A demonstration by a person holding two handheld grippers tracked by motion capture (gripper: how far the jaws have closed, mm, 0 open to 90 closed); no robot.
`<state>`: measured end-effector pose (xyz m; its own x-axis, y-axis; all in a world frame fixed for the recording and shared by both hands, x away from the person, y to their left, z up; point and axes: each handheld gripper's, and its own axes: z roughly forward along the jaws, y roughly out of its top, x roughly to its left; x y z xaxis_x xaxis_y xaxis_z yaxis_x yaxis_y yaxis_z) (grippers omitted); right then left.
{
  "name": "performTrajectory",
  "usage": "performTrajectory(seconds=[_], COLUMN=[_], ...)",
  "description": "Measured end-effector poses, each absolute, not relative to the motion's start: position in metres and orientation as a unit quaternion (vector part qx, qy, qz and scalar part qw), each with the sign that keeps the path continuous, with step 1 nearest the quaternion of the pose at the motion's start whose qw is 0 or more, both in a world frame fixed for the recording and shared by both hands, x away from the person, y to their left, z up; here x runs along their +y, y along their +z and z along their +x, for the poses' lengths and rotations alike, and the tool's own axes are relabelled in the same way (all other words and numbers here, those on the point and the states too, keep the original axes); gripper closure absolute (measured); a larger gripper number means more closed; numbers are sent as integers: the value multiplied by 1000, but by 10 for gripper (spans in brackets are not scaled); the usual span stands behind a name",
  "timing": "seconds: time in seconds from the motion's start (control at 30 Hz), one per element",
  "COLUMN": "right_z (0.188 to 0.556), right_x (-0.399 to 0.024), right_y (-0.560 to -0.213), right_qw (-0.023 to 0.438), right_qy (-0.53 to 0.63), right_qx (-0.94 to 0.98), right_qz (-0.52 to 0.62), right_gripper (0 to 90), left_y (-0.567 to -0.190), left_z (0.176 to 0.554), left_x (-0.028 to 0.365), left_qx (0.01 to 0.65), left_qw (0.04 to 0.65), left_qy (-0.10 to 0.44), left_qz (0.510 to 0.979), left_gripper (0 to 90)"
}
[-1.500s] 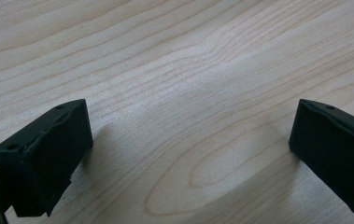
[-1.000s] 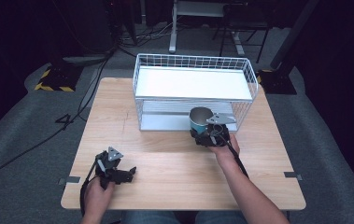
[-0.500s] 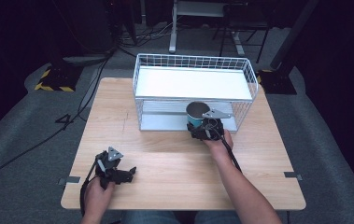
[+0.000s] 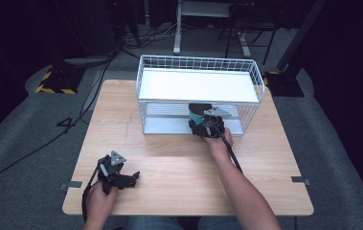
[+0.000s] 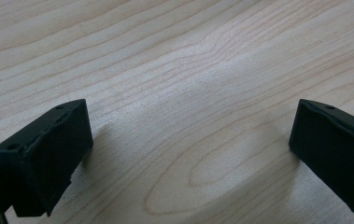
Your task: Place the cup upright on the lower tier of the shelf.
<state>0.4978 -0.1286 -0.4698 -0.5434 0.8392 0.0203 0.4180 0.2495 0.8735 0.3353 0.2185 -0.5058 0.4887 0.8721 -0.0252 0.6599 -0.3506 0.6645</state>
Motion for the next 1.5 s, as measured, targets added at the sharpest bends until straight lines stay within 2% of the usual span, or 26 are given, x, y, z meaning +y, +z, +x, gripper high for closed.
performTrajectory(seconds=[0.6,1.07,1.23,1.5], right_z=[523,527,527,519], right_x=[-113,-109,-109,-114], right_y=[-475,-482,-480,-474], right_qw=[256,266,276,274], right_qy=[452,443,448,444], right_qx=[743,740,737,739], right_qz=[422,431,425,426], right_gripper=[222,215,154,145], left_y=[-506,-506,-506,-506], left_z=[335,335,335,335], left_x=[219,218,218,218], left_qx=[475,474,474,475], left_qw=[312,313,313,313], left_qy=[169,169,170,168], left_qz=[805,806,806,805], left_gripper=[0,0,0,0])
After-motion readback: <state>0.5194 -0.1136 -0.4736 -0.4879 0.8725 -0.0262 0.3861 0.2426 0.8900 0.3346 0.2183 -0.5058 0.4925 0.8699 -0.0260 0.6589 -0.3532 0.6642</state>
